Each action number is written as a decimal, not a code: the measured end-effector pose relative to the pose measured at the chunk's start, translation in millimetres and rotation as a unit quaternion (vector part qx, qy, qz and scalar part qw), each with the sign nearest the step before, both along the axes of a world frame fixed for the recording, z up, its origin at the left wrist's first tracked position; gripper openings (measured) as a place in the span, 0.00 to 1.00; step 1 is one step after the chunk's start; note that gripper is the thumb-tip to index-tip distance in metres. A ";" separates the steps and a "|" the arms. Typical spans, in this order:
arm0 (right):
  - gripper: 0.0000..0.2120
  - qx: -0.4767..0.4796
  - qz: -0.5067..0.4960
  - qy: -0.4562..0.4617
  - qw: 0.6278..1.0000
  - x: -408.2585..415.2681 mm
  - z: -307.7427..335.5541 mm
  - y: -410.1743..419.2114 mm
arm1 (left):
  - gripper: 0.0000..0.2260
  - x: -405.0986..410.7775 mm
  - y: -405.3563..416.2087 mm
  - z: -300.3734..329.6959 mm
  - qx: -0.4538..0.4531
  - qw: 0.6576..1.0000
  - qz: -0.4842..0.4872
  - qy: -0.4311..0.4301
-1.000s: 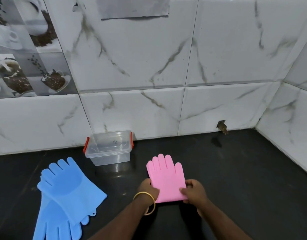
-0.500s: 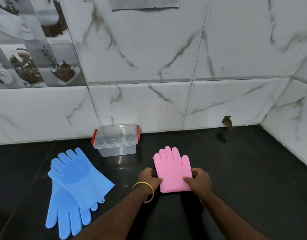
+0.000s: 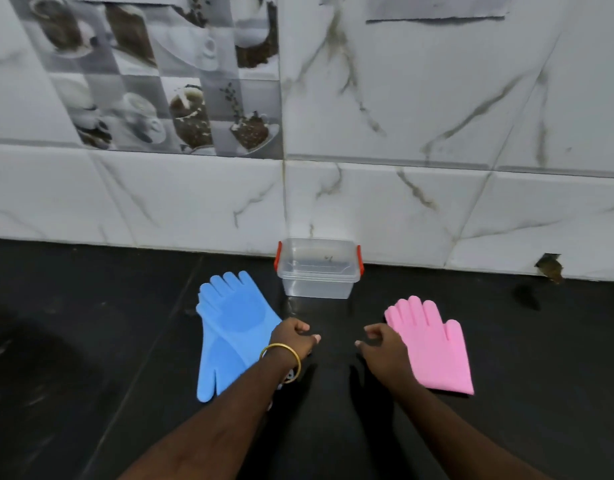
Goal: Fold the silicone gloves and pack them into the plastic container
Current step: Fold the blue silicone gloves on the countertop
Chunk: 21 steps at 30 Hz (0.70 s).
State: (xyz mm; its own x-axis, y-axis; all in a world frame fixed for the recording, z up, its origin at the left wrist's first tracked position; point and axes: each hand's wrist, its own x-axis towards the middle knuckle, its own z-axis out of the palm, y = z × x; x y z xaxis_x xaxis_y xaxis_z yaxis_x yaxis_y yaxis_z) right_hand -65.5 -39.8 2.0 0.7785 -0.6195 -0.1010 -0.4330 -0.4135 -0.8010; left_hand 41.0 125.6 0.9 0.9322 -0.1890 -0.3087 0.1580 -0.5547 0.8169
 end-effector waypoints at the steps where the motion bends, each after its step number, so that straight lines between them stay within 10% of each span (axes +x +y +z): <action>1: 0.17 0.023 0.013 0.022 0.999 4.3 -2.5 5.4 | 0.10 1.3 4.3 0.4 0.001 1.000 -0.010 -0.002; 14: 0.13 0.072 0.055 0.175 0.980 71.4 -5.0 114.1 | 0.10 47.5 117.7 -10.9 -0.051 0.996 0.000 0.067; 17: 0.08 0.171 -0.005 0.053 0.984 79.4 2.7 127.8 | 0.05 42.3 125.8 7.0 -0.070 0.993 -0.027 0.088; 21: 0.11 0.424 -0.056 -0.102 0.898 86.2 15.3 138.2 | 0.11 27.2 139.9 36.9 -0.165 0.926 -0.186 0.284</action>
State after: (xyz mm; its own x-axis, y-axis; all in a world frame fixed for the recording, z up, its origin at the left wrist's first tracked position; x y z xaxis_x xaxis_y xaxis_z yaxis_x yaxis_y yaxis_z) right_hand 20.7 98.3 17.3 0.7716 -0.4631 -0.4362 -0.2422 0.4202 -0.8745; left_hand 68.2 265.5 37.8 0.4893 -0.6355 -0.5973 0.4614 -0.3925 0.7956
